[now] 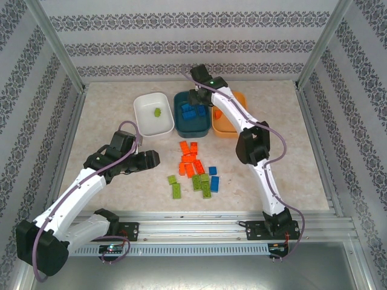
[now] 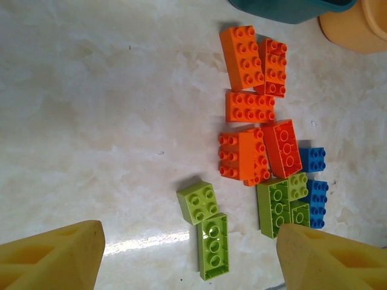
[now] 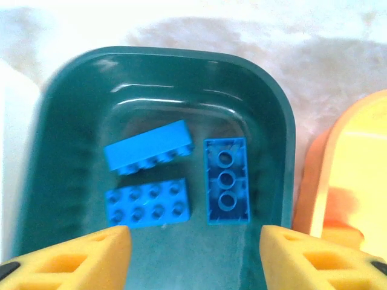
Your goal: Sort the legos into containers by color
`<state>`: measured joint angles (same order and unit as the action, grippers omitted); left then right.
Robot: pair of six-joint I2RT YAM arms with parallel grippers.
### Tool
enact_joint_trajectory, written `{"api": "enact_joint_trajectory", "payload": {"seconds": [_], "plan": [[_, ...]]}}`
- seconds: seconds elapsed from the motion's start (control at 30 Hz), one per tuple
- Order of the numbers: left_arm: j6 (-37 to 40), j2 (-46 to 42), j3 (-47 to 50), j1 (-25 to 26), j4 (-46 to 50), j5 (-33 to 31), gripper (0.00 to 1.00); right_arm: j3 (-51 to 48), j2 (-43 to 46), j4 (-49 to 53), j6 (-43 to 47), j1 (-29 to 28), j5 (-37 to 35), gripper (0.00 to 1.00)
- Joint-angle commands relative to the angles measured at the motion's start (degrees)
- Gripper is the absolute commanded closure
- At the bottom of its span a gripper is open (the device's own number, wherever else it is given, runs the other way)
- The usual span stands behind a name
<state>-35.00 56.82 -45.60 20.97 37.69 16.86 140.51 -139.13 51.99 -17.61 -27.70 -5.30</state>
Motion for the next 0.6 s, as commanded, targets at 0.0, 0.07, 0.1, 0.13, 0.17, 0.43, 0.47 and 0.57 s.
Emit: {"api": "enact_joint_trajectory", "payload": {"seconds": [0.0,0.07,0.1,0.13,0.17,0.43,0.47,0.57], "plan": [[-0.04,-1.22,-0.23,-0.17,-0.21,2.34,0.24,-3.23,14.33,2.97,-0.06,-4.28,0.02,0.38],[-0.52,-2.09,-0.36,-0.18,-0.44,4.05,0.25,-8.82,21.39,3.48,-0.06,-6.78,-0.71,0.34],[-0.80,-2.73,-0.20,-0.15,-0.58,4.97,0.24,-12.60,25.36,3.34,-0.28,-8.13,-0.95,0.31],[-1.10,-3.63,0.23,-0.14,-0.76,5.61,0.24,-16.91,29.35,3.04,-0.90,-9.35,-0.78,0.29],[-1.18,-4.45,0.63,-0.11,-0.94,5.97,0.24,-20.75,32.72,2.47,-1.60,-10.18,-0.43,0.28],[-0.66,-5.65,6.48,0.06,-5.83,8.34,0.24,-60.82,59.76,-9.13,-9.43,-12.32,3.84,0.21],[-1.04,-5.31,7.35,0.18,-7.14,9.00,0.24,-64.57,62.26,-9.83,-10.61,-12.36,4.23,0.21],[-2.27,-4.81,9.69,0.28,-9.71,8.02,0.24,-73.12,67.49,-10.30,-14.06,-12.73,4.58,0.20]]}}
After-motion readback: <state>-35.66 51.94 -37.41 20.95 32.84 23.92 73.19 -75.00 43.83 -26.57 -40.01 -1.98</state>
